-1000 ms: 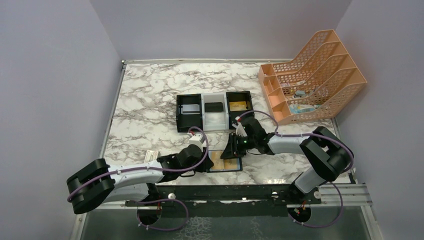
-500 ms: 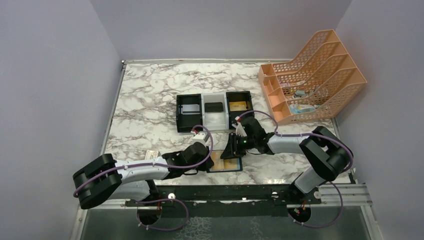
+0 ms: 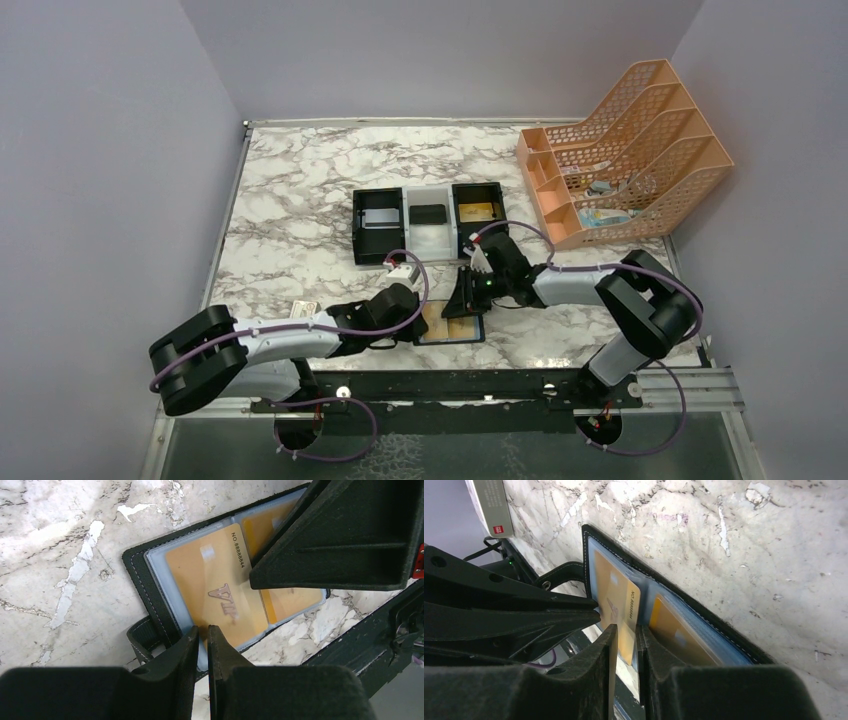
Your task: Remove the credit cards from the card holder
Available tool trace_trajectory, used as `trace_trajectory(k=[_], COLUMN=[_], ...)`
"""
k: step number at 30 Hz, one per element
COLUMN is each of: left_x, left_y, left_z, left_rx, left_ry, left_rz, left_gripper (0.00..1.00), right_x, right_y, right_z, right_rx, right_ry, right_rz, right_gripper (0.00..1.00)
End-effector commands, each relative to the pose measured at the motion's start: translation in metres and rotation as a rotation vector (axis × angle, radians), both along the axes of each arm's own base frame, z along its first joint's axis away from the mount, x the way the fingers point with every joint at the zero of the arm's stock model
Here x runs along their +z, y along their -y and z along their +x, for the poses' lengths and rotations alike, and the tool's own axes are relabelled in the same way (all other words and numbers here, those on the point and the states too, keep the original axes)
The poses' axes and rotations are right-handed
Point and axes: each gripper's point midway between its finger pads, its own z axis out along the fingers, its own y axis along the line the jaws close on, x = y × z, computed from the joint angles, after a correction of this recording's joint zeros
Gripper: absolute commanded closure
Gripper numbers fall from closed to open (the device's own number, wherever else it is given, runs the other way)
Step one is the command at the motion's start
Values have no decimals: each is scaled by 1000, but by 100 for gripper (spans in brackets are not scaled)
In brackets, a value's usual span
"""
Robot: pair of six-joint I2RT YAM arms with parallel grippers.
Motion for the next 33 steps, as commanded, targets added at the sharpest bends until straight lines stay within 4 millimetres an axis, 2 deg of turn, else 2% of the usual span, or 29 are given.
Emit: trace_trajectory(k=[1,4,8,10,18,29,33], left_x=[-5,-5,-6,-7,-7,-6,-6], left_y=[-4,-3,-4,-5,-5,-5,-4], left_z=[2,2,1,1,2,2,1], left_rx=[6,4,9,11,17,14,10], left_ry=[2,2,-3,-4,1,3,0], left_rz=[43,43,42,43,47,41,42], left_gripper=[84,85,85,86,86,87,87], right_x=[-12,-12,-6,-2,5,0,-5], right_y=[2,-2,-5,-6,-1,7,9], right_z=[-6,-10,-8,-8,-3,-7,-7], right_rx=[28,48,45,47,33,7,0], right_ry=[-17,-44,-28,-18,35,27,14], right_rz=[-27,2,34,43,20,-4,-22], right_gripper=[80,83,96,99,99,99,89])
